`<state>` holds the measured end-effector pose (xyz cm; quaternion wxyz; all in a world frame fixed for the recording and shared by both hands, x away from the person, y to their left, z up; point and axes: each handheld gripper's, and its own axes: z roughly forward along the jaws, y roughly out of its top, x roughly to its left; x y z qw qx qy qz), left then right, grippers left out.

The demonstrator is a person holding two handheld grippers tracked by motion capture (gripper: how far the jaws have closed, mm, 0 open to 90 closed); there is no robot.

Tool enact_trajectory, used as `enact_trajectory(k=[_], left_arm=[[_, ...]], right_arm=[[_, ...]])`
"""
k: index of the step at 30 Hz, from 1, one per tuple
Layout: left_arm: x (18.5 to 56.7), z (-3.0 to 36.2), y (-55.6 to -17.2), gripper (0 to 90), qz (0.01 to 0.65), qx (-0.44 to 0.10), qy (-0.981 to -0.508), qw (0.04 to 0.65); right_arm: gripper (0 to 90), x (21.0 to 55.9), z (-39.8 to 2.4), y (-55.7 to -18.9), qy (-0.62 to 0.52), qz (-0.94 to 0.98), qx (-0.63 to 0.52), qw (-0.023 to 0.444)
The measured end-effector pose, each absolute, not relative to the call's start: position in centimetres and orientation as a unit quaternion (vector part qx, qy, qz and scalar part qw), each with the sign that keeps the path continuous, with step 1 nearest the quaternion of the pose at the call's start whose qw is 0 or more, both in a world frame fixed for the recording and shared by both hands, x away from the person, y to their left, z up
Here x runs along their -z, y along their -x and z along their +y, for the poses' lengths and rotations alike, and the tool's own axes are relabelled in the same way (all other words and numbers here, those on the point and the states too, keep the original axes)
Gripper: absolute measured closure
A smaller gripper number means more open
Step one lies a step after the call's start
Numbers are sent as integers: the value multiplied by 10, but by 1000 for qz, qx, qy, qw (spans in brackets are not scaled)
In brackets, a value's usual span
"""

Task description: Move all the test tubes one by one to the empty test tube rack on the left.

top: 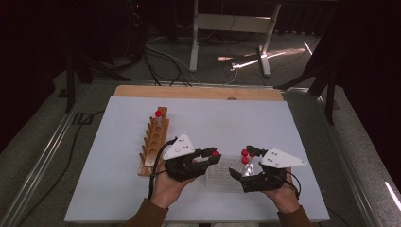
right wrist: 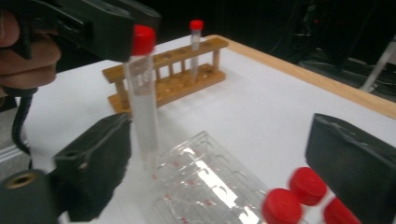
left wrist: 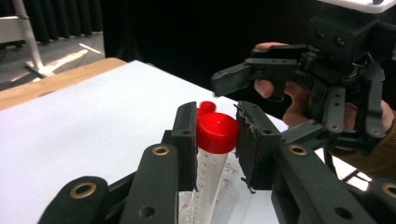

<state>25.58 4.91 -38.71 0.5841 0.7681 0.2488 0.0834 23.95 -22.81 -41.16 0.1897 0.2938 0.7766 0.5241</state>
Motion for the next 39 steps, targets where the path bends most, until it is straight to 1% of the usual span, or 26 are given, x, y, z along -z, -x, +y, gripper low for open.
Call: enact_trajectory(k=[3,9,16,23,39], left_arm=[[384,57,-258,712,257,-95,-761,588],[379,74,-268,712,281,-114,-747,592],[373,91,-284,711,302,-142,-740,585],[373,112,-299,711,332,-163,-724,582],[373,138,-322,710,379,-224,-700,562]], right_arm=[[0,411,-236,-242,-306,770,-524,198],[0,412,-252,-246,-322,757,-532,198],[0,409,-261,-246,-328,749,-539,202],[0,407,-264,-244,-322,748,-544,203],[0,407,-270,-246,-338,741,-539,213]])
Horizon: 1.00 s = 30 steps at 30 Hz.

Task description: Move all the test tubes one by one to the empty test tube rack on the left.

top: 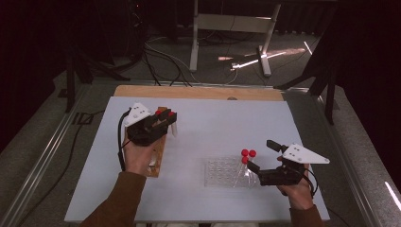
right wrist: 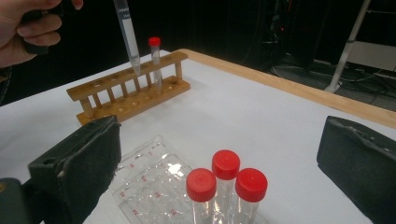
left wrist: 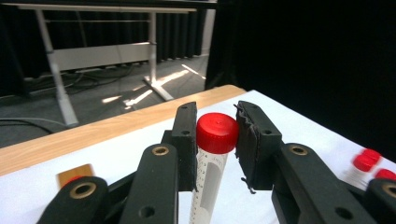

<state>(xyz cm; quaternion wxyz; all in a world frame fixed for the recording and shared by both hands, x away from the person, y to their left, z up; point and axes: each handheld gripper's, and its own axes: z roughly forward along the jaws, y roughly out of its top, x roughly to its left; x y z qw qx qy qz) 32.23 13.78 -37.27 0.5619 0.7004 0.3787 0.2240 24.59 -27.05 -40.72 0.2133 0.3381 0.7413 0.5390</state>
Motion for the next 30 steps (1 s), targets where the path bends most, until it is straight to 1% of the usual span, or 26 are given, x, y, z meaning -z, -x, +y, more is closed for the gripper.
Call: enact_trajectory(k=[16,30], left_arm=[[379,157,-338,710,429,-264,-683,529],[389,164,-349,709,453,-276,-678,509]], right_arm=[[0,406,-276,-246,-345,732,-546,216],[0,406,-277,-245,-344,731,-549,213]])
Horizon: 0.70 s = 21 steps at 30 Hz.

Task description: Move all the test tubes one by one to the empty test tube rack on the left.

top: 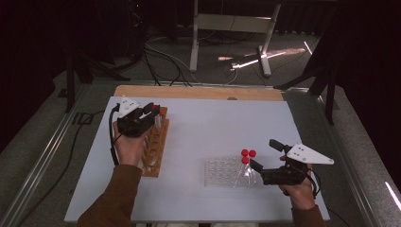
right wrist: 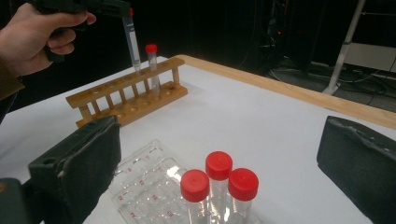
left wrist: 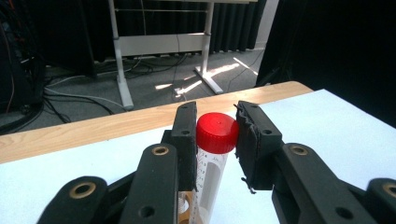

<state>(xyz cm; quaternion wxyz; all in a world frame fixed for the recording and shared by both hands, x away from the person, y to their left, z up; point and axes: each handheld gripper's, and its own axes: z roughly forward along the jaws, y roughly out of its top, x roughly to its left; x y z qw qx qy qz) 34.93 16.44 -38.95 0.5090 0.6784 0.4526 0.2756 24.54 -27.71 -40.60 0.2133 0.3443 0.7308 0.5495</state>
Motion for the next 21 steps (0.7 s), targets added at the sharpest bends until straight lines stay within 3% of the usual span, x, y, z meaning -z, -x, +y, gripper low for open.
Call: enact_trajectory(k=[21], left_arm=[[432,169,-352,705,485,-244,-688,481]], right_arm=[[0,407,-278,-245,-345,730,-551,212]])
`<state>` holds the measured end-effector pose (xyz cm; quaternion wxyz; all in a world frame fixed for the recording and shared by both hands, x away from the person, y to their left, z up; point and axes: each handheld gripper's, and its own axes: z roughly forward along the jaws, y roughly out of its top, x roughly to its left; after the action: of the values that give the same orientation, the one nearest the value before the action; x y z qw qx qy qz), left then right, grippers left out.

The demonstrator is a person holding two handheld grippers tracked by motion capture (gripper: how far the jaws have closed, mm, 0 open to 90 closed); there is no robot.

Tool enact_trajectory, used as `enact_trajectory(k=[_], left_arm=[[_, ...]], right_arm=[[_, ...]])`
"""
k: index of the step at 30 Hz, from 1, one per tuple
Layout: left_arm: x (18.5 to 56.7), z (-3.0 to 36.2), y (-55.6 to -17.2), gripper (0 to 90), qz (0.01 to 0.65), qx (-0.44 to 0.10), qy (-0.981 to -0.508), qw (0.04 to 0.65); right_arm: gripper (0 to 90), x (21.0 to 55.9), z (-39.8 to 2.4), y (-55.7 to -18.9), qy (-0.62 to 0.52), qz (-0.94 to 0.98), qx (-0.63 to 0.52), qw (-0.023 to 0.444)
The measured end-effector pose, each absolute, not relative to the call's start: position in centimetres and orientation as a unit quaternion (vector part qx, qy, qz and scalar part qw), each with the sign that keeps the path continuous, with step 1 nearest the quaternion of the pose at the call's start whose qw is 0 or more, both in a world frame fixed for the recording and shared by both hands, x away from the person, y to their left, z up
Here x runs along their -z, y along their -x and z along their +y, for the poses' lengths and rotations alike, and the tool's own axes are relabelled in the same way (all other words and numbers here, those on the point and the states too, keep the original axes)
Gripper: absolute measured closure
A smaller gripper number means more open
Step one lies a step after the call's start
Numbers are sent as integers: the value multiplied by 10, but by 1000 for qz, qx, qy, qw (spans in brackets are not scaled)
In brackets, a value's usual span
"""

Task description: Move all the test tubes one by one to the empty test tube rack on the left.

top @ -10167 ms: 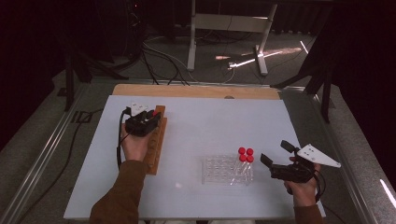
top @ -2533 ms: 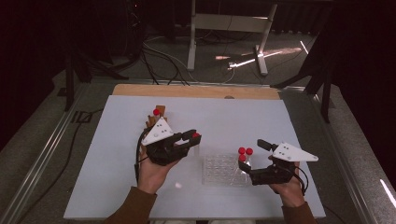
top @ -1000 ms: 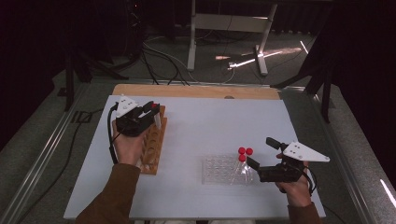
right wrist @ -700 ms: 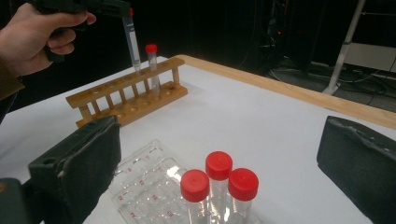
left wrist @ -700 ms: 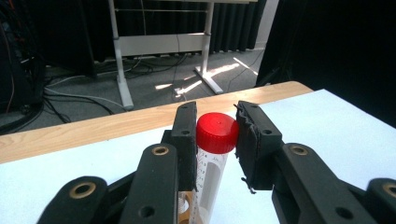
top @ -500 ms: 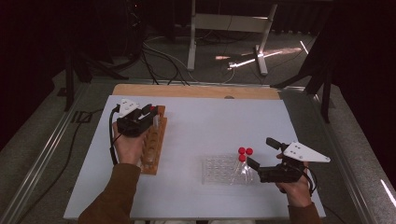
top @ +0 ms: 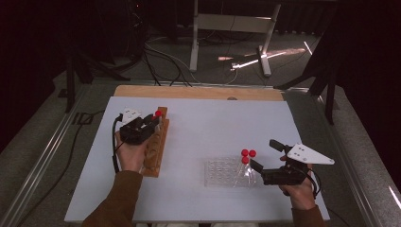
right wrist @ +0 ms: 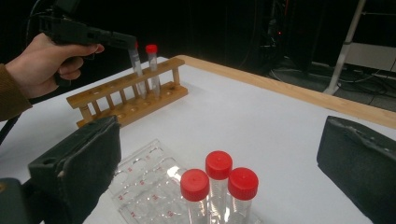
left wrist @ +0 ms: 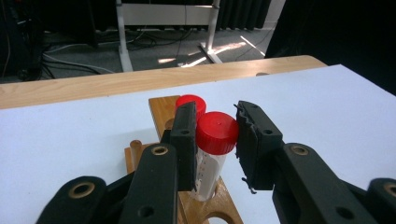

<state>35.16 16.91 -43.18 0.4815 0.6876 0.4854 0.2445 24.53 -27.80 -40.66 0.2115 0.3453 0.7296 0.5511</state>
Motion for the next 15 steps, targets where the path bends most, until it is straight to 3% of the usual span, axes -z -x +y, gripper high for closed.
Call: enact_trajectory(k=[15], left_arm=[[439,165,-353,704,484,-242,-699,467]], right_arm=[[0,407,-278,-245,-345,729,-552,209]])
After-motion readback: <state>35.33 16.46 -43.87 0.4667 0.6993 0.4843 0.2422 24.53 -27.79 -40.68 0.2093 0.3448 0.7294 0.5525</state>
